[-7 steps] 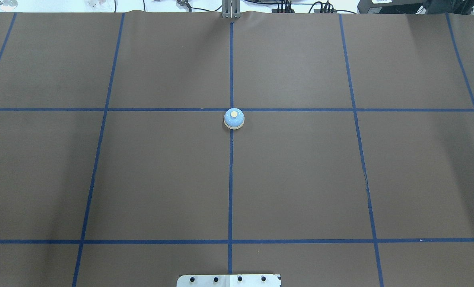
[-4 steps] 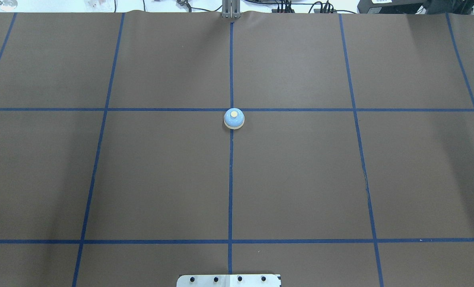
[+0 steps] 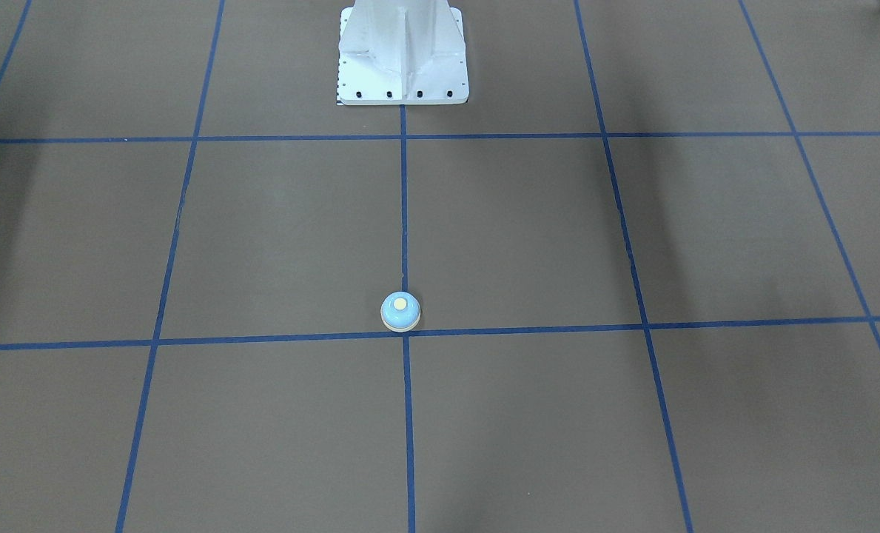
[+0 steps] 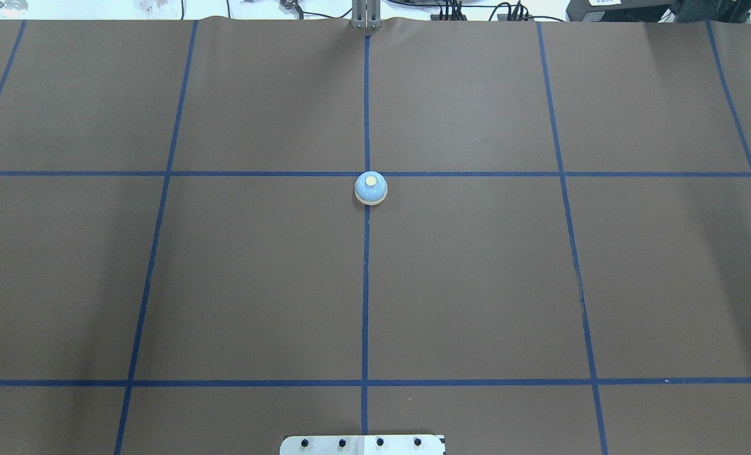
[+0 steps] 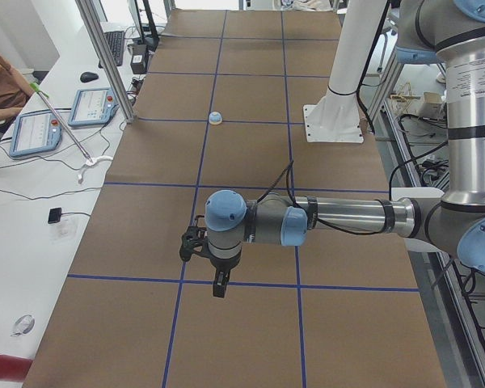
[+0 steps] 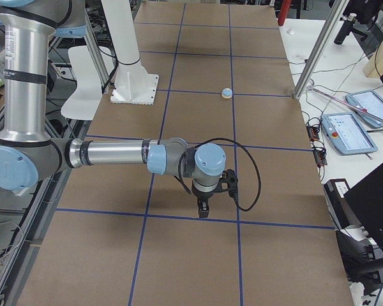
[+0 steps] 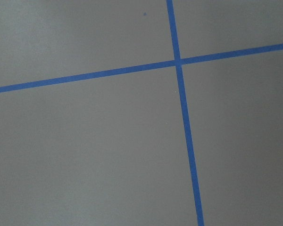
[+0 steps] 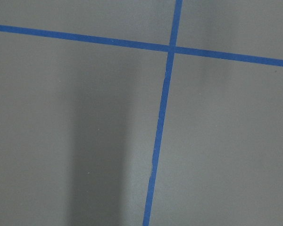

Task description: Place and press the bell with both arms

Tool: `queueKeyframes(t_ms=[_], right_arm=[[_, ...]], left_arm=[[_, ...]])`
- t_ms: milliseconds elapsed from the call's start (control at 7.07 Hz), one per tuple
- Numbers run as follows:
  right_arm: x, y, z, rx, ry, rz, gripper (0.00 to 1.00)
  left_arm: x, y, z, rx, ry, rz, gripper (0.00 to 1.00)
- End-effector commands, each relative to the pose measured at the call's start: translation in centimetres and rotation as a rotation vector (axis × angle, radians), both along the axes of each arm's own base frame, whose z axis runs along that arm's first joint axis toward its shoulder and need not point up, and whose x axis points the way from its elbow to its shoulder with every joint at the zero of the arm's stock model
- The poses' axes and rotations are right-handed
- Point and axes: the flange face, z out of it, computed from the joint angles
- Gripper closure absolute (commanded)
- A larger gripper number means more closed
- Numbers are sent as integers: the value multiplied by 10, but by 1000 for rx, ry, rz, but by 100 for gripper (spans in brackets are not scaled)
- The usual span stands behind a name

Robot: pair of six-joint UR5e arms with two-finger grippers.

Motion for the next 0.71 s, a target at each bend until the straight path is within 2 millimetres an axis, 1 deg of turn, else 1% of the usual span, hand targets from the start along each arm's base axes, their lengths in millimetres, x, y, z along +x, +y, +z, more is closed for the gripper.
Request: queueKeyframes(t_ms=[0,566], right_arm=[[0,-2,-2,5,3,1,0],[0,-2,-4,11,3,-2,0]], left_arm=[[0,0,0,0,0,0,0],[-1,1,3,-6,0,-2,0]])
